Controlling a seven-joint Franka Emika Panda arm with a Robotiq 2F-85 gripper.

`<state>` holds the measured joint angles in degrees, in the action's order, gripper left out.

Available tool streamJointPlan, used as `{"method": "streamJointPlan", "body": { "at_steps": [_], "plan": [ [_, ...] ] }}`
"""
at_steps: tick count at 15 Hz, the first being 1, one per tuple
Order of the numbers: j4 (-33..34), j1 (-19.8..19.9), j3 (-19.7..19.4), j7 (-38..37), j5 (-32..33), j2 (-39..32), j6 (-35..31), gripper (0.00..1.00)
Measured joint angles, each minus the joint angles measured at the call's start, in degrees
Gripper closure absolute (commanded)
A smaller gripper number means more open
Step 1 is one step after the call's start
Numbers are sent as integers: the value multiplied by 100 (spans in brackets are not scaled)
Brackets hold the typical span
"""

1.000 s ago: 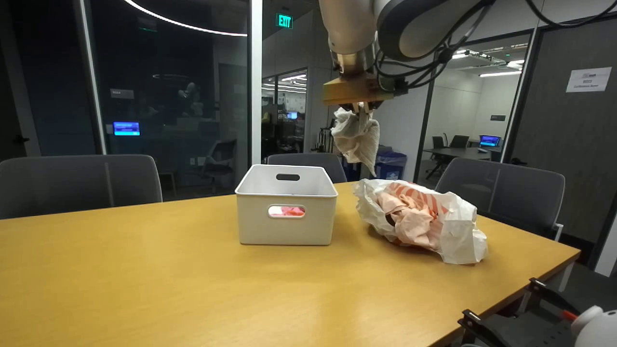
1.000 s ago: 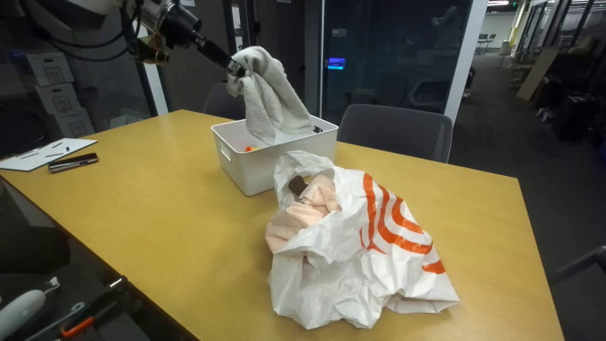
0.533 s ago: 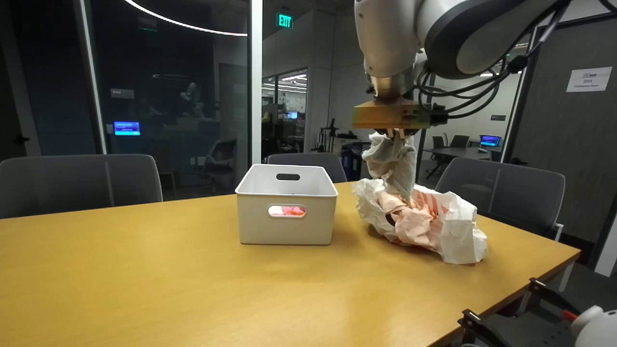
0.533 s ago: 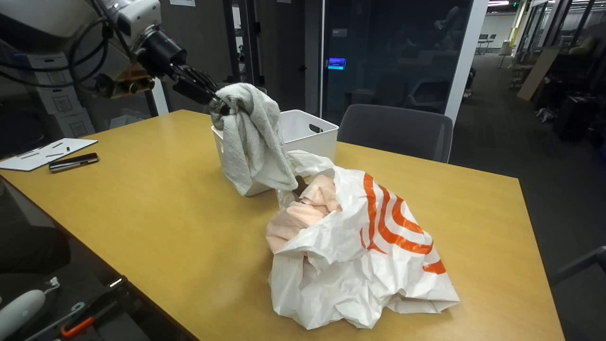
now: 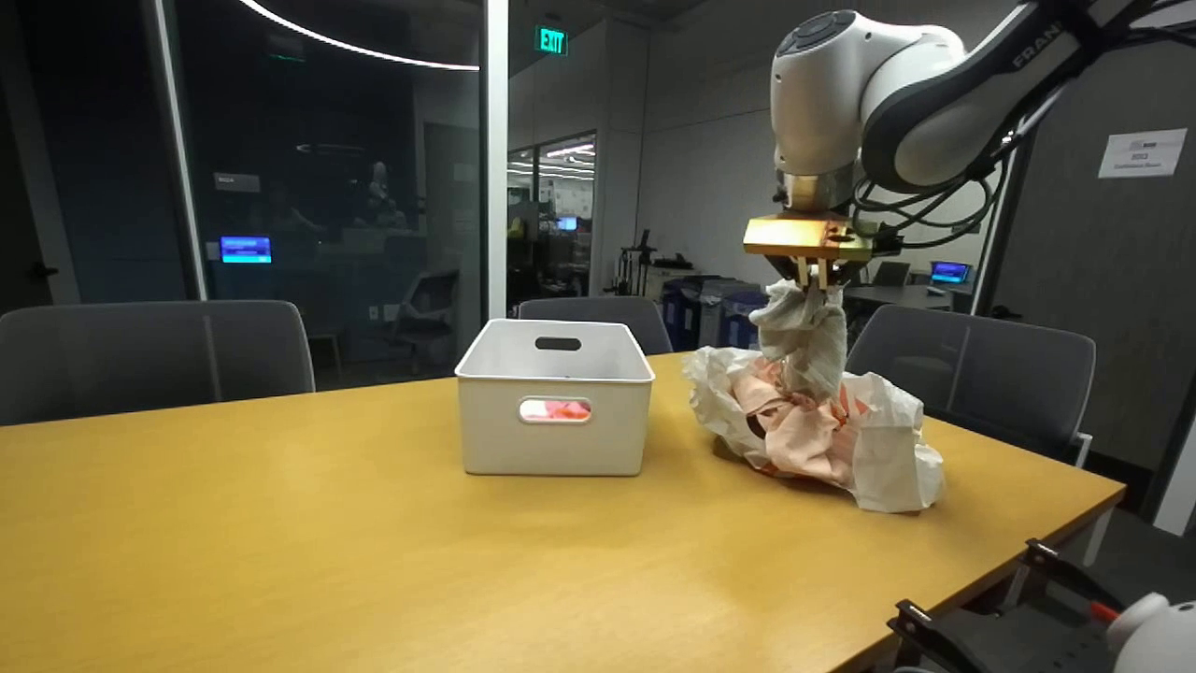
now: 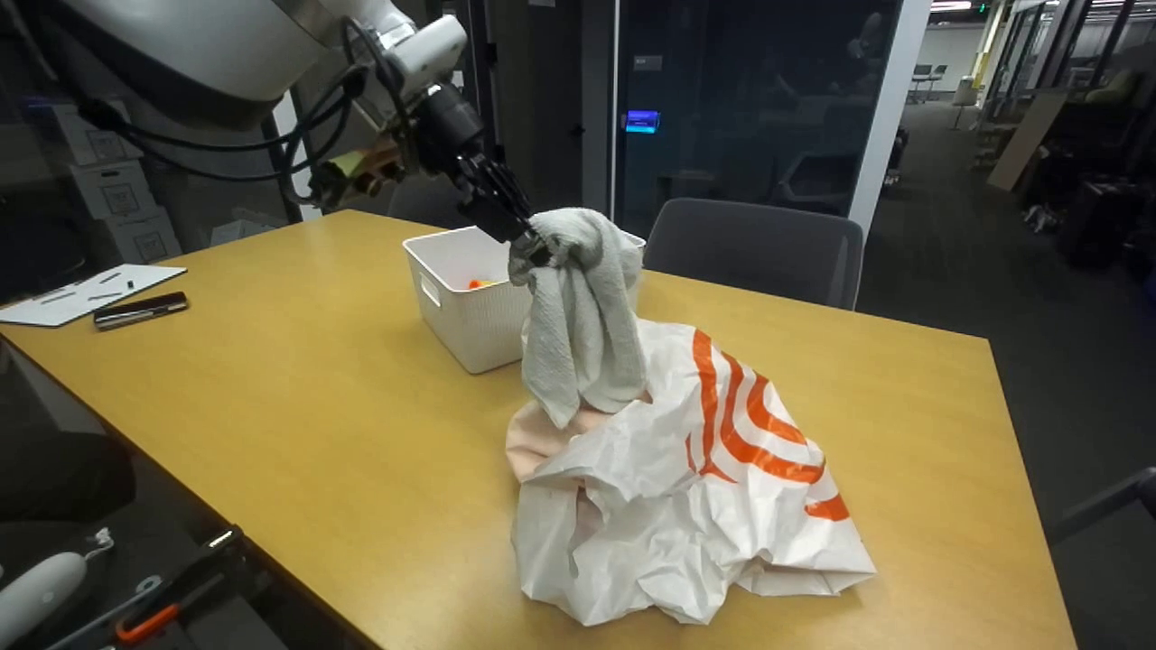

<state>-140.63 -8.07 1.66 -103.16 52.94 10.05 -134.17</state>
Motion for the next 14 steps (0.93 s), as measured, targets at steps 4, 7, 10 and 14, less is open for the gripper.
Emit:
{"method": "streamJointPlan", "body": {
  "at_steps": [4, 7, 10, 14],
  "plan": [
    [17, 352, -81, 552, -505, -463, -799, 92],
    [77, 473, -81, 810, -845, -864, -1067, 92],
    [150, 575, -102, 886, -974, -1198, -1131, 92],
    [284, 677, -246, 893, -990, -1597, -1145, 92]
  ]
}}
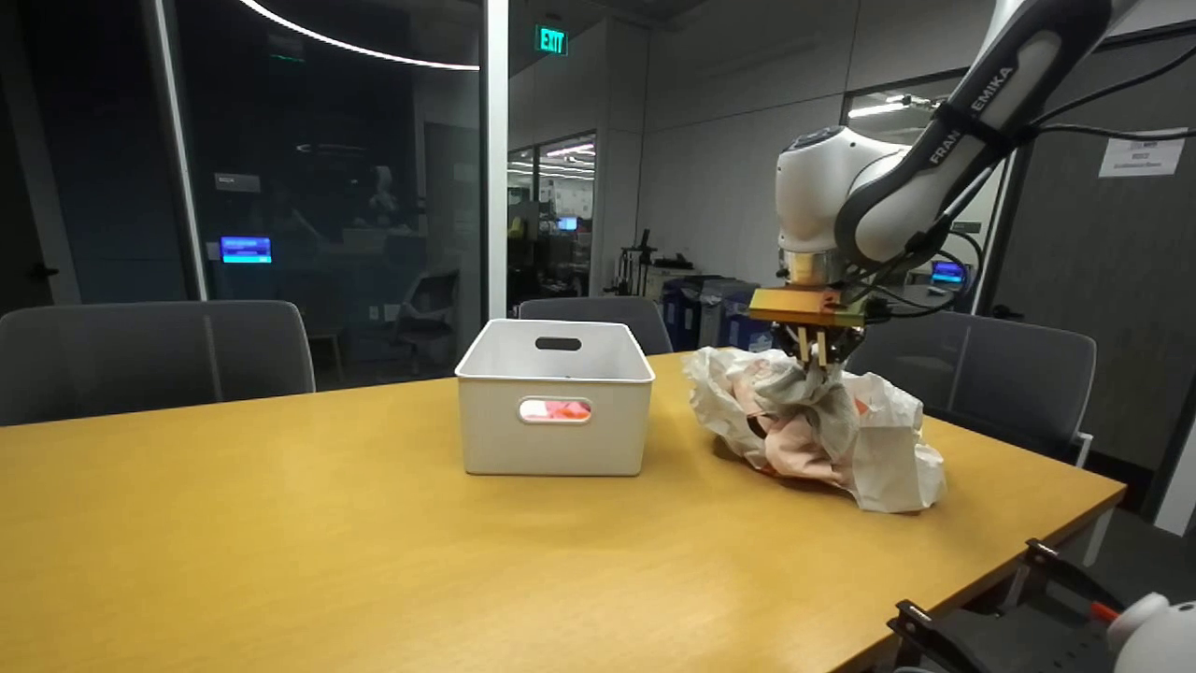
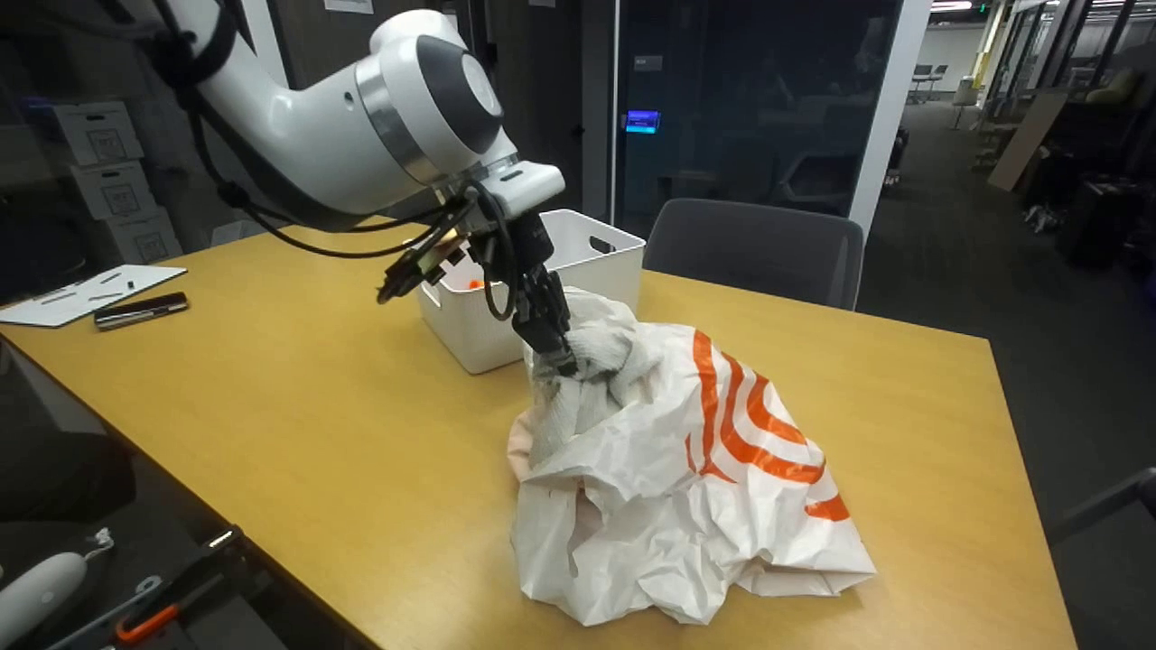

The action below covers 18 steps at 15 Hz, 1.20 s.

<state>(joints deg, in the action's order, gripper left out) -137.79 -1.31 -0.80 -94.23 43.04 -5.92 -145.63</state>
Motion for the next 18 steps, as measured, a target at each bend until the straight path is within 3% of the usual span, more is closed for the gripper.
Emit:
{"method": "streamJointPlan", "body": {
  "at_steps": [7, 13, 18],
  "plan": [
    [420, 31, -224, 124, -329, -703, -70, 92],
    [910, 38, -658, 141, -385, -1371, 137, 92],
    [1109, 173, -798, 650, -907, -1881, -286, 91]
  ]
}}
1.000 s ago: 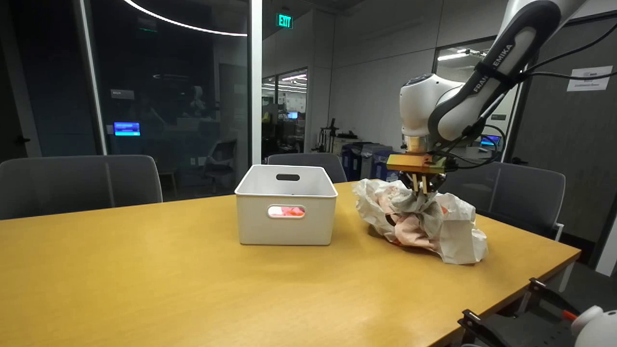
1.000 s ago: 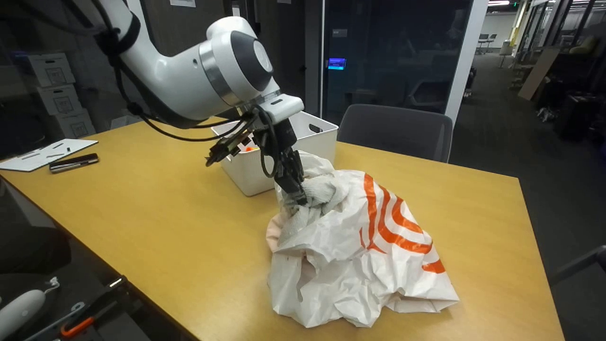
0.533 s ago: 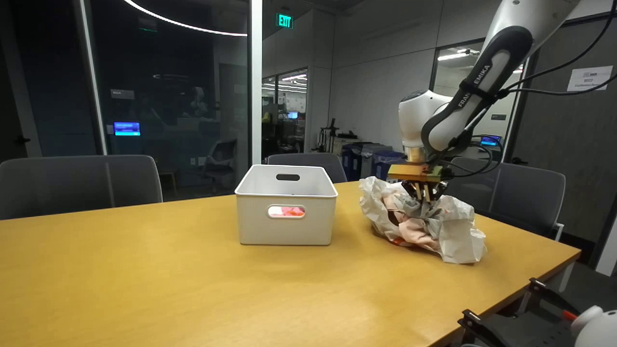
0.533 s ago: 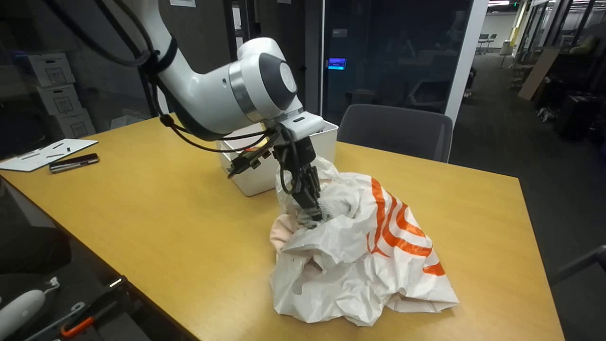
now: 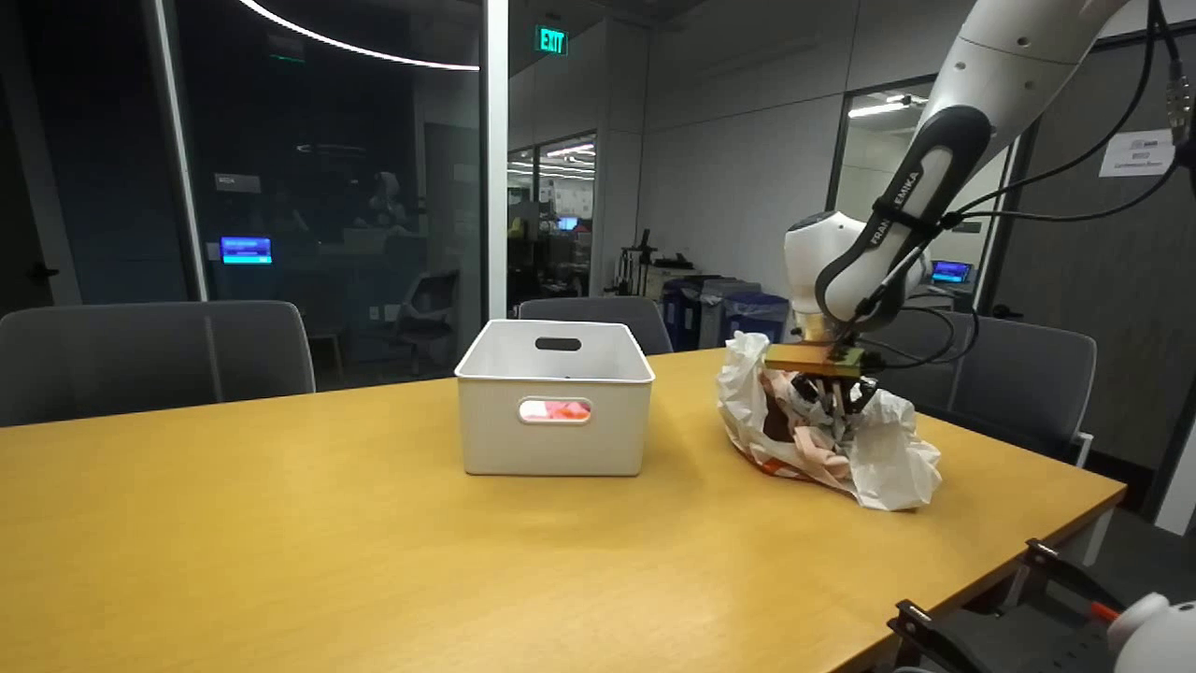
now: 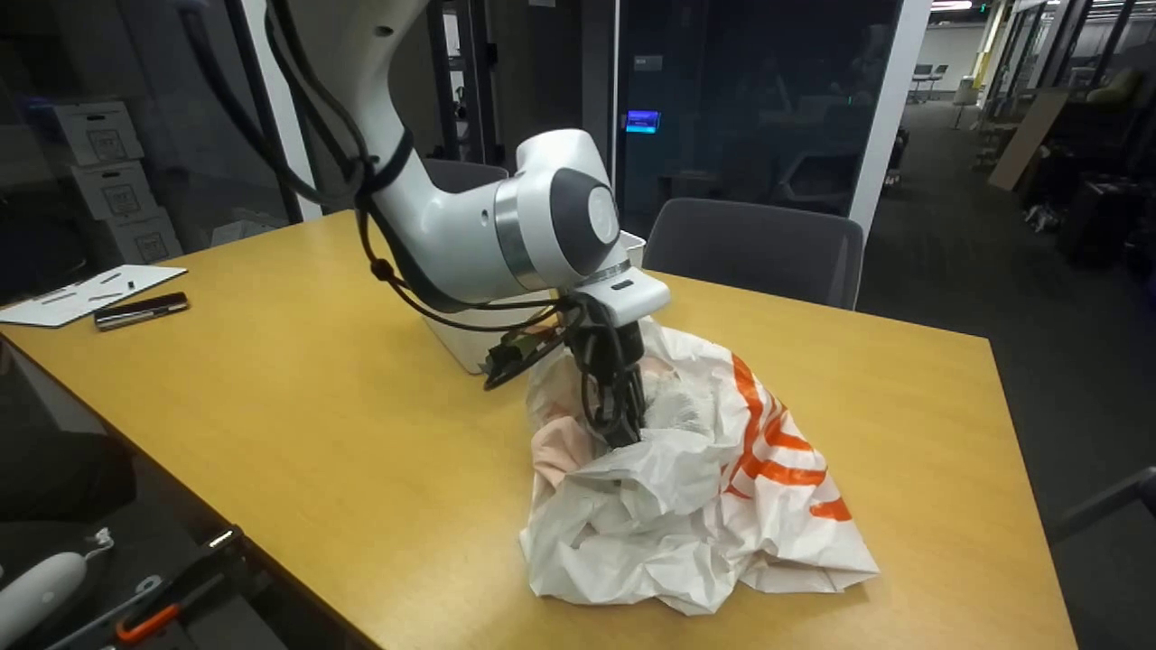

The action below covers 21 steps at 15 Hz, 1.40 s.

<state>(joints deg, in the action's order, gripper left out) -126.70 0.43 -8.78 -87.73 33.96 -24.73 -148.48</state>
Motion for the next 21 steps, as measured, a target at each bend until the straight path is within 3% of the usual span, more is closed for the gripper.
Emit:
{"method": "streamJointPlan", "body": {
  "at_steps": [3, 4, 6, 9, 13, 18, 21],
  "plan": [
    [54, 16, -126, 365, -327, -176, -278, 89],
    [64, 15, -159, 493, -451, -207, -368, 62],
    [68, 14, -201, 734, -687, -220, -509, 56],
    [69, -51, -285, 1011, -872, -212, -646, 31],
    [35, -463, -626, 1052, -814, -95, -650, 1],
    [-260, -834, -824, 1073, -649, 418, -839, 0],
    [-611, -1018, -809, 1076, -209, 896, -1217, 0]
  ]
}}
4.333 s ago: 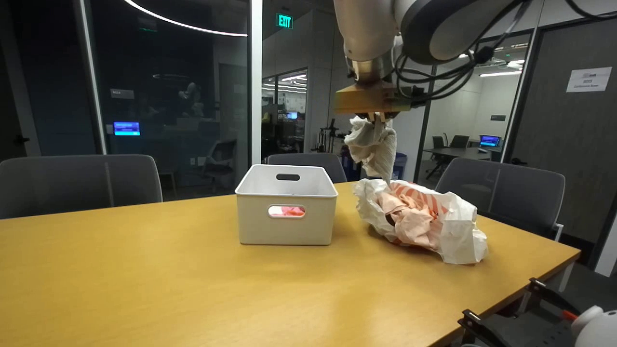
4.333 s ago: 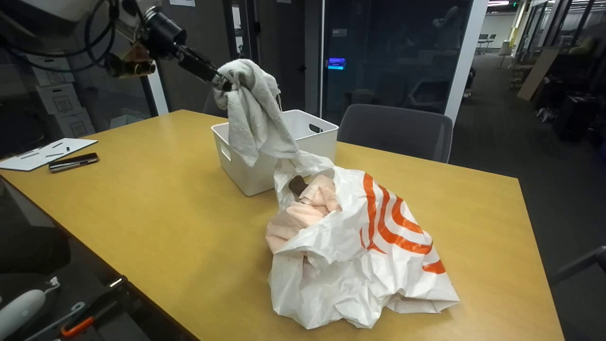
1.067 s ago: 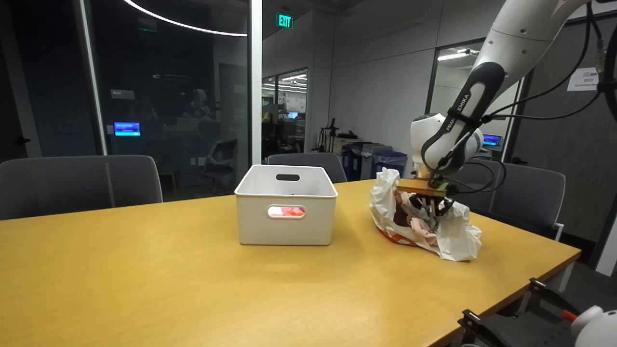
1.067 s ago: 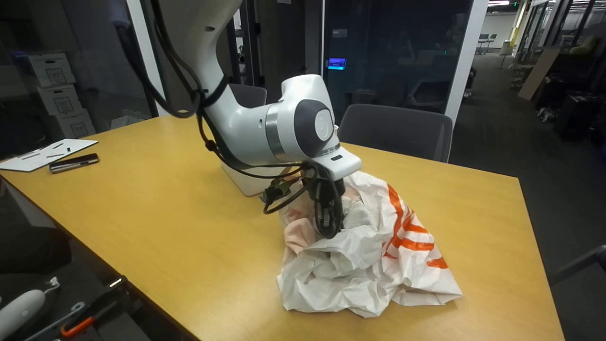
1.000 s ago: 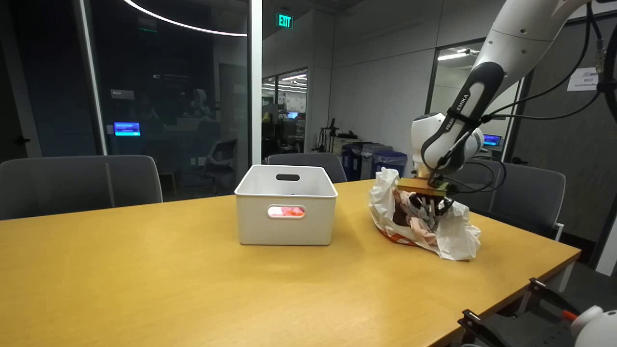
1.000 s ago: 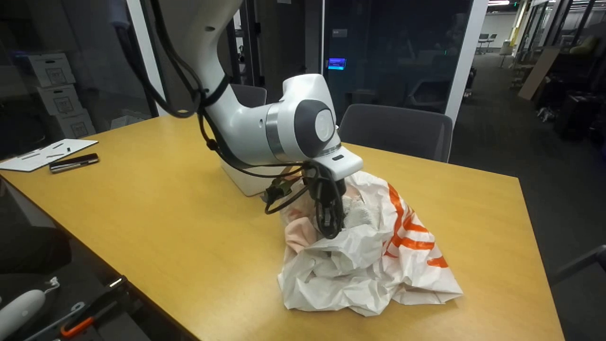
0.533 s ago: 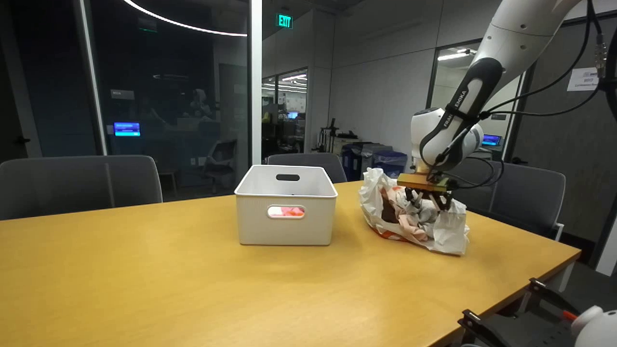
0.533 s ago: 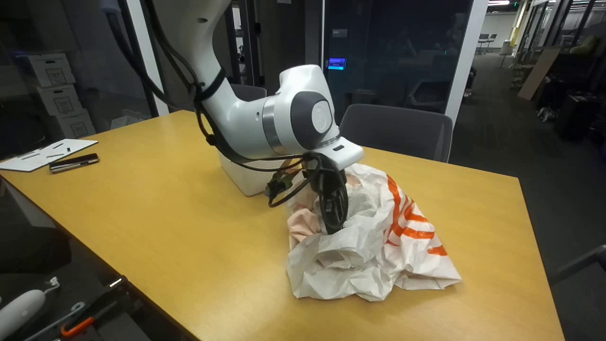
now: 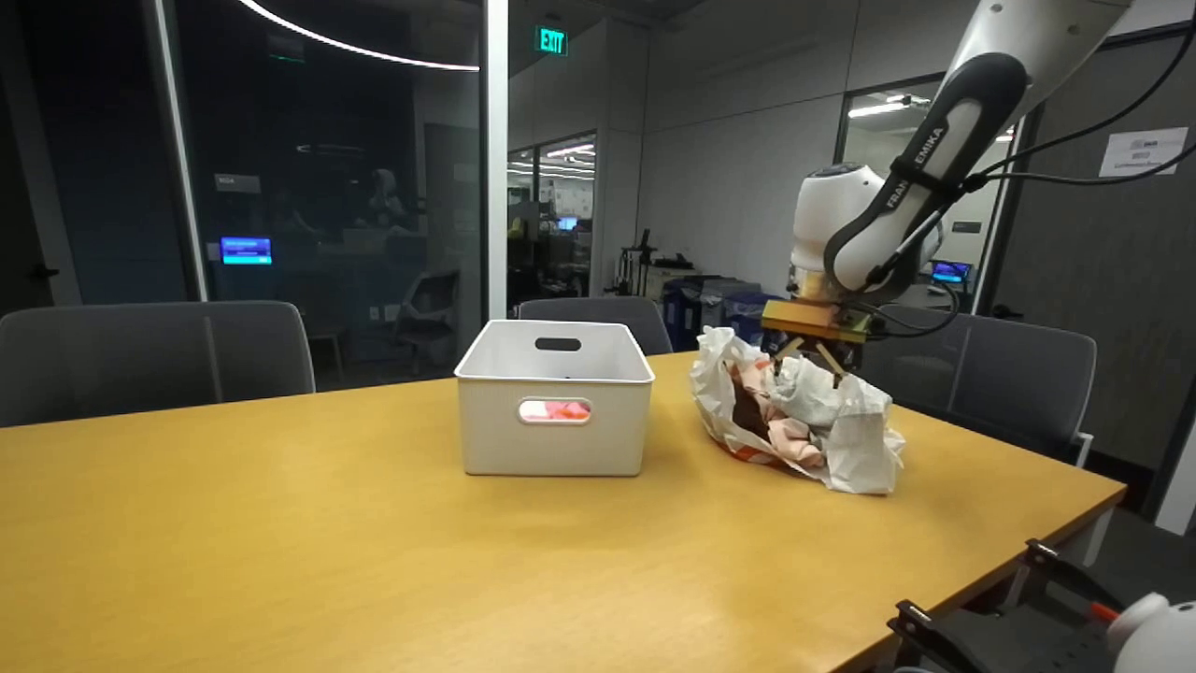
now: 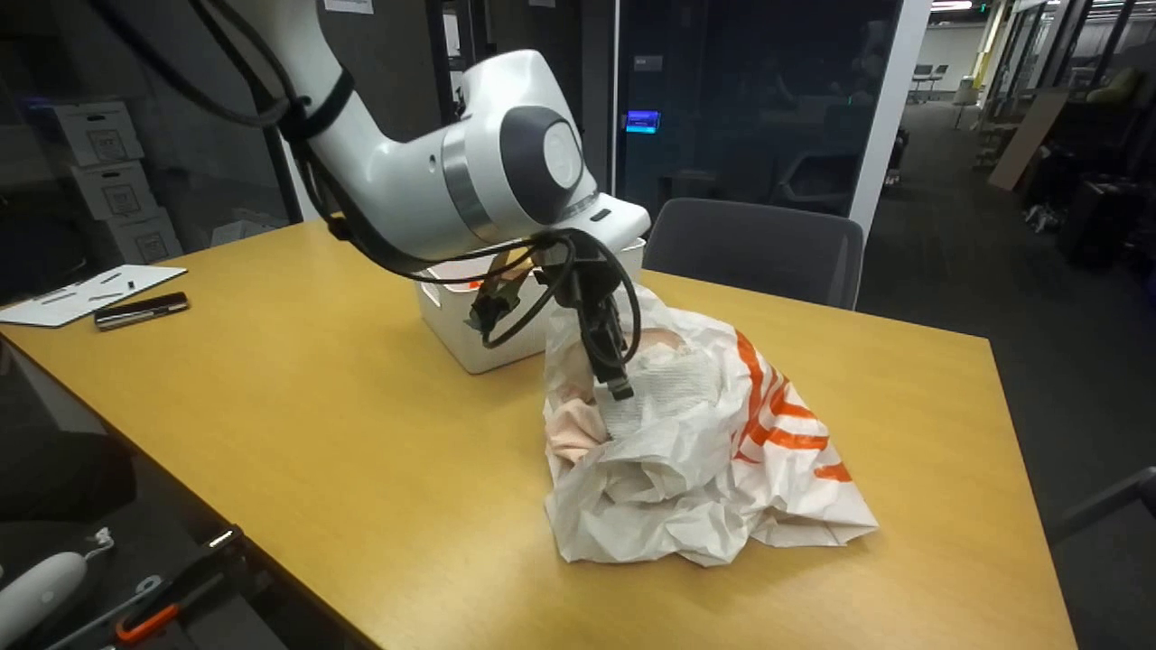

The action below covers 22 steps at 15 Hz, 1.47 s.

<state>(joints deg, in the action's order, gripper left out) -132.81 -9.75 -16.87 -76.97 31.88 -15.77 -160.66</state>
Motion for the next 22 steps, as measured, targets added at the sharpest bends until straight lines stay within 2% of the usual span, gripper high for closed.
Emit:
{"method": "streamJointPlan", "body": {
  "at_steps": [3, 6, 12, 17, 21, 22],
  "plan": [
    [-247, -197, 101, 25, 458, 331, -397, 0],
    [-290, -385, 230, 52, 790, 371, -583, 0],
    [-322, -556, 604, 338, 812, 320, -462, 0],
    [-43, -518, 618, 853, 807, -24, -228, 0],
    [432, -407, 648, 1379, 721, -499, -179, 0],
    [556, -372, 671, 1503, 683, -613, -174, 25]
  ]
}}
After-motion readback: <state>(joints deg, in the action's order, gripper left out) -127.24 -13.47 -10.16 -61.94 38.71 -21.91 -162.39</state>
